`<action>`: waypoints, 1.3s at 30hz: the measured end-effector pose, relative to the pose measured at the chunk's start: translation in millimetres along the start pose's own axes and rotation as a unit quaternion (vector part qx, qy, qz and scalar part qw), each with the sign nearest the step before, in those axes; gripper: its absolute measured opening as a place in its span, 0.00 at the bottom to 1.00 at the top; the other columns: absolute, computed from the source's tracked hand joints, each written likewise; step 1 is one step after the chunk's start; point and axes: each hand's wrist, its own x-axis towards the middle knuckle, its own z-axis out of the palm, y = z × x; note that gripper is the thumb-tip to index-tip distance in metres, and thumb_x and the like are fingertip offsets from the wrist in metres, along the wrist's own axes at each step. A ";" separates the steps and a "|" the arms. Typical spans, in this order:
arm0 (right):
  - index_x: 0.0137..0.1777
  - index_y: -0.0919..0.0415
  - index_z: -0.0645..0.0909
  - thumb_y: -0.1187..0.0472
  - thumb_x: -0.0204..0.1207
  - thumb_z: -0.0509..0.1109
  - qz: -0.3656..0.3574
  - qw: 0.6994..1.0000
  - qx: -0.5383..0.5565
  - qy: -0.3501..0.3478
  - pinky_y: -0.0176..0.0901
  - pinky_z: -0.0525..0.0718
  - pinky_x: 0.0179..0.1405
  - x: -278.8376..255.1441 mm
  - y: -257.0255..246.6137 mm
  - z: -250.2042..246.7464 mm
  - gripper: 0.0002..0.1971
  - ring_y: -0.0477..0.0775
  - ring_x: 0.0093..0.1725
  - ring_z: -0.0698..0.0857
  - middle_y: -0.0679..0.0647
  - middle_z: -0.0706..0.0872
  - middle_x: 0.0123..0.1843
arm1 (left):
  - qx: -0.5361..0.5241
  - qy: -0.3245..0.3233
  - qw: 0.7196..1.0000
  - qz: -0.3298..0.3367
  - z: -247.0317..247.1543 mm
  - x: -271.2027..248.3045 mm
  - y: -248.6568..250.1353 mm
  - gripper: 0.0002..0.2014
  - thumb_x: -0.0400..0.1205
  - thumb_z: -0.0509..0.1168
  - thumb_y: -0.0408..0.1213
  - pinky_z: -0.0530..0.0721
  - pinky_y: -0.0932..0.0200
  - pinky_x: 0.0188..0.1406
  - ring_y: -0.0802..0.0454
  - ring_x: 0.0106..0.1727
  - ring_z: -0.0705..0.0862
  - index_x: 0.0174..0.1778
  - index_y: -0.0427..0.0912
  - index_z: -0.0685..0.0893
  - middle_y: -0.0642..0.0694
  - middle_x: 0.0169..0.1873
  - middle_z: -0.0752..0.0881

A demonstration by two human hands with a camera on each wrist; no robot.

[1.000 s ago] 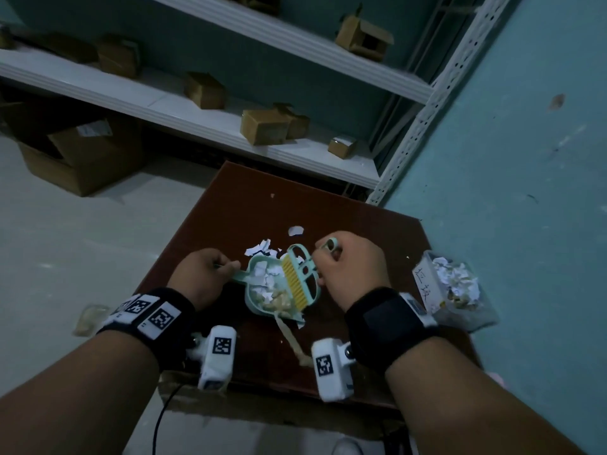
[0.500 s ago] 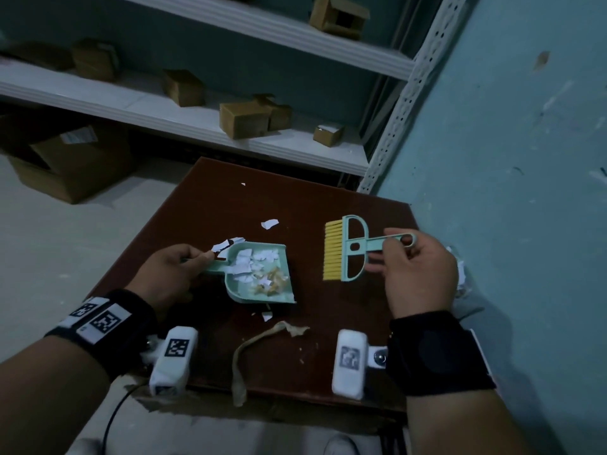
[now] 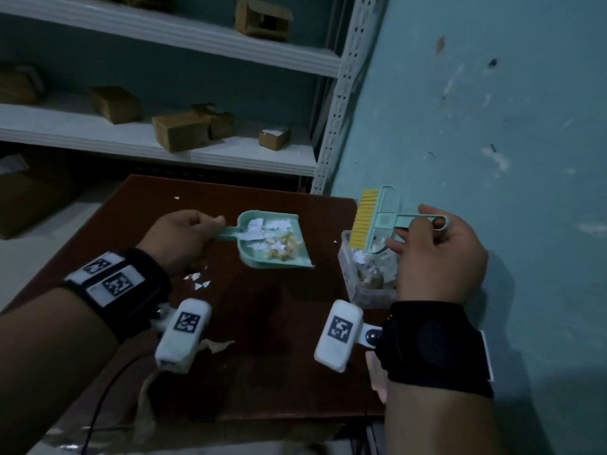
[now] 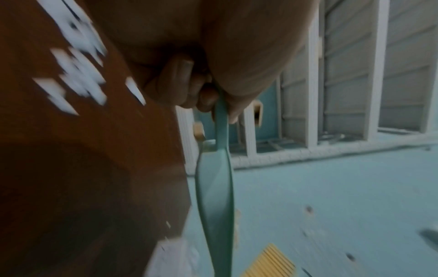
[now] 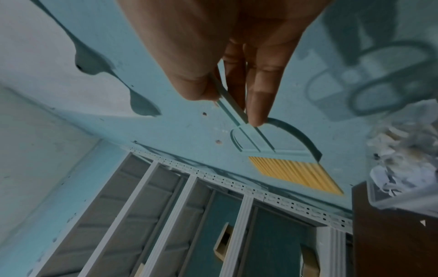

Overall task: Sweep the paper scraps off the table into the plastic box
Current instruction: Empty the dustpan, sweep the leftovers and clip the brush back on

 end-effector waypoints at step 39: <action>0.59 0.62 0.87 0.65 0.86 0.64 0.079 0.989 0.116 -0.050 0.46 0.93 0.36 -0.5 7.2 6.6 0.10 0.43 0.32 0.93 0.52 0.92 0.39 | 0.222 0.160 0.936 0.222 48.0 -19.6 57.0 0.14 0.87 0.69 0.49 0.74 0.56 0.29 0.48 0.33 0.82 0.45 0.41 0.86 0.47 0.32 0.84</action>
